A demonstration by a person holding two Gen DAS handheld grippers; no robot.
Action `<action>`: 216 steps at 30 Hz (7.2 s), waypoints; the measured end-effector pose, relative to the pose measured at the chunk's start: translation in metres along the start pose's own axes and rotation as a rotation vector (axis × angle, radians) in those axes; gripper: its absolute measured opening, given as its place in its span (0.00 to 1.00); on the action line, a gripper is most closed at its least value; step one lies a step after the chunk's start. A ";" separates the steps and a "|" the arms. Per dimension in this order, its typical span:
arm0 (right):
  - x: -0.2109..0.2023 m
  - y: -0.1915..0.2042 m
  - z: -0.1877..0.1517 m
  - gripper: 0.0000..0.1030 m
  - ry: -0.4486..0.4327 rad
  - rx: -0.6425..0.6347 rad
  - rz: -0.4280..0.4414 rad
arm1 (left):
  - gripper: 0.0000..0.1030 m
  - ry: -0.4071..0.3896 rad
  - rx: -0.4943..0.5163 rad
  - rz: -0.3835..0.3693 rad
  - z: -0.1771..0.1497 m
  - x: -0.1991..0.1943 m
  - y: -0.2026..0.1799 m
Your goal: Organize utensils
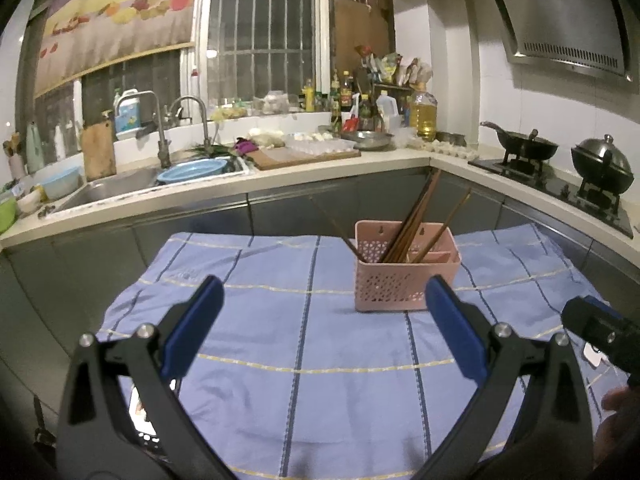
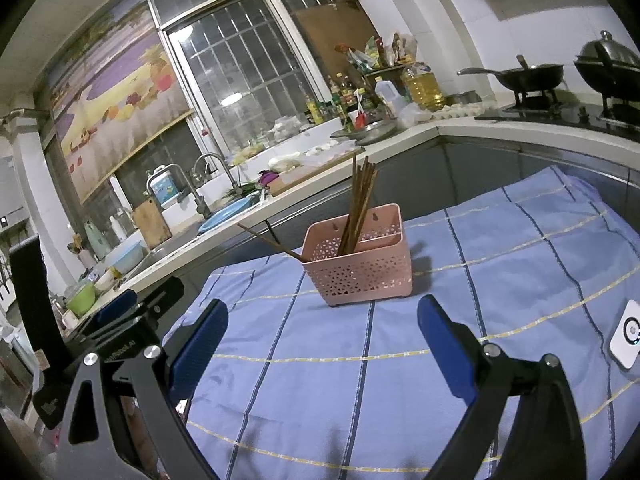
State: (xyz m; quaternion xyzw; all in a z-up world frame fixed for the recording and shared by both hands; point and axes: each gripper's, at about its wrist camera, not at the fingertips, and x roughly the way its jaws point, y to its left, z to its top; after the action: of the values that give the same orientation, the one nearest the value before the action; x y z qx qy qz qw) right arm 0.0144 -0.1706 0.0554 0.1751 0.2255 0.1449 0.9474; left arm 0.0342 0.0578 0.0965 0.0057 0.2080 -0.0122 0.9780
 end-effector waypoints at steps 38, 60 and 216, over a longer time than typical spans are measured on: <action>0.040 -0.017 -0.025 0.96 0.164 -0.016 -0.071 | 0.94 0.189 -0.007 0.180 -0.029 0.045 0.024; 0.048 -0.046 -0.037 0.96 0.244 0.541 0.415 | 0.94 -0.184 -0.055 0.190 0.008 -0.027 0.023; -0.001 0.013 -0.018 0.96 -0.022 -0.011 -0.018 | 0.94 0.207 0.088 0.090 -0.024 0.051 -0.020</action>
State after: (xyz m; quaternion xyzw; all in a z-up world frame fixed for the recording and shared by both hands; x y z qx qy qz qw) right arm 0.0024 -0.1543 0.0460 0.1694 0.2156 0.1356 0.9521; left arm 0.0709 0.0369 0.0537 0.0590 0.3068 0.0233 0.9496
